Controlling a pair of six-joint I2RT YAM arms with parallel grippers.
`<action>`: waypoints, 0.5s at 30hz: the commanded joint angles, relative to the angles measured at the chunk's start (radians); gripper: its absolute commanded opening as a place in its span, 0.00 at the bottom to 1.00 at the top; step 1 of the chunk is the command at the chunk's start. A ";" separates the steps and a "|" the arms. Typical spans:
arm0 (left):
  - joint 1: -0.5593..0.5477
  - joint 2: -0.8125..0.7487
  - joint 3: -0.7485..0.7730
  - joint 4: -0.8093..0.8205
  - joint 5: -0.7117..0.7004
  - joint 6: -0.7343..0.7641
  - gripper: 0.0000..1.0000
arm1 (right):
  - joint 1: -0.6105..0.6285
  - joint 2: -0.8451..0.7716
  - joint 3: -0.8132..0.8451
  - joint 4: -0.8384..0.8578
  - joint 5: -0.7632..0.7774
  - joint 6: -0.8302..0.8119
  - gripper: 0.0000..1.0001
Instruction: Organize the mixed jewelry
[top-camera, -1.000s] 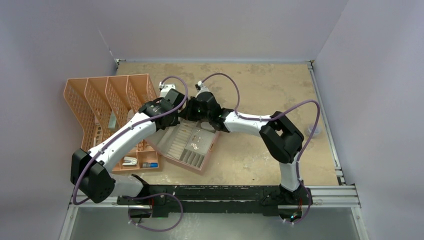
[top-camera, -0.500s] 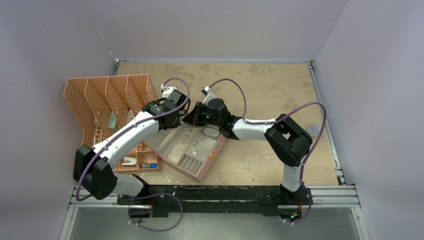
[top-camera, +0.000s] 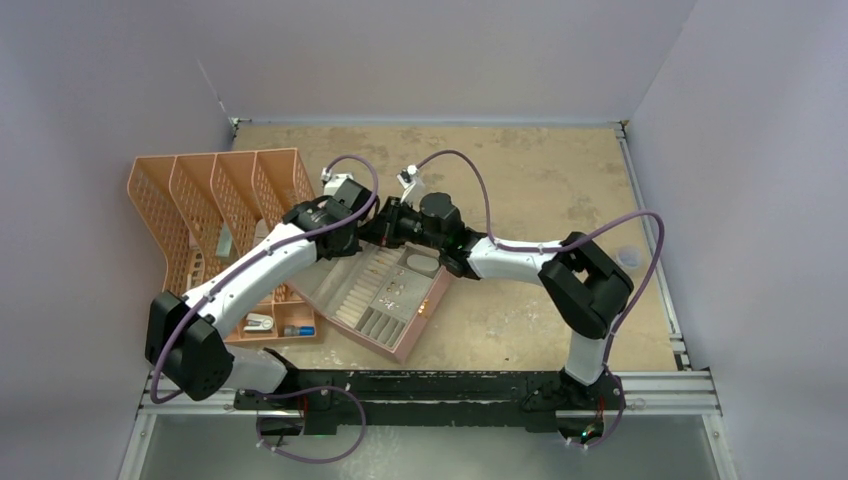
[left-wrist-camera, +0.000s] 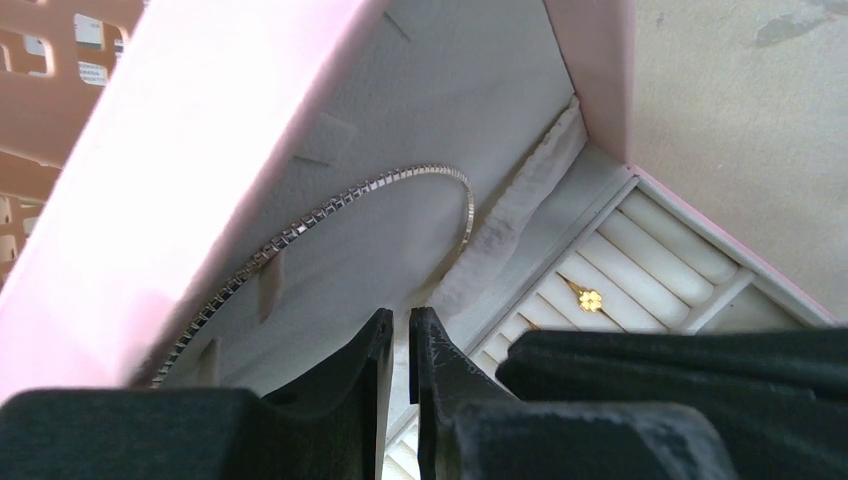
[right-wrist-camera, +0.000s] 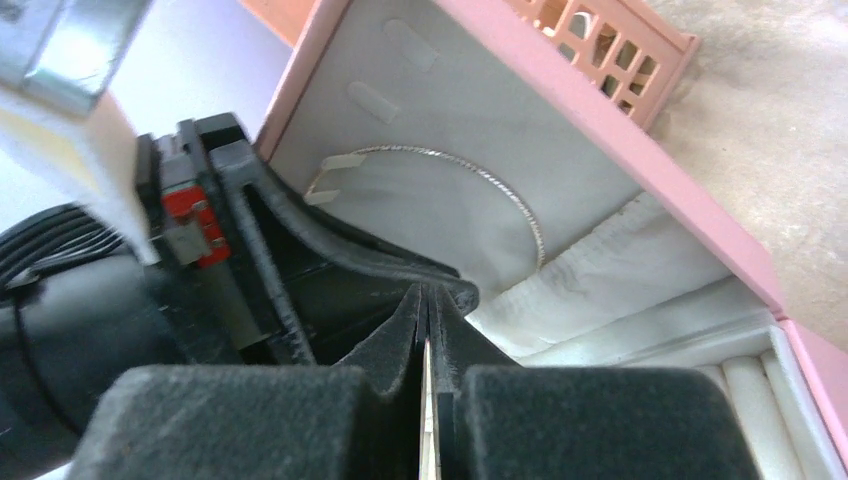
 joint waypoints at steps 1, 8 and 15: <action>0.015 -0.052 0.038 0.017 0.052 0.030 0.11 | -0.008 -0.053 0.007 -0.026 0.067 0.023 0.06; 0.015 -0.128 0.033 0.089 0.220 0.092 0.12 | -0.037 -0.148 -0.085 -0.053 0.129 0.046 0.13; 0.015 -0.187 0.010 0.144 0.386 0.123 0.13 | -0.047 -0.227 -0.143 -0.094 0.138 0.046 0.15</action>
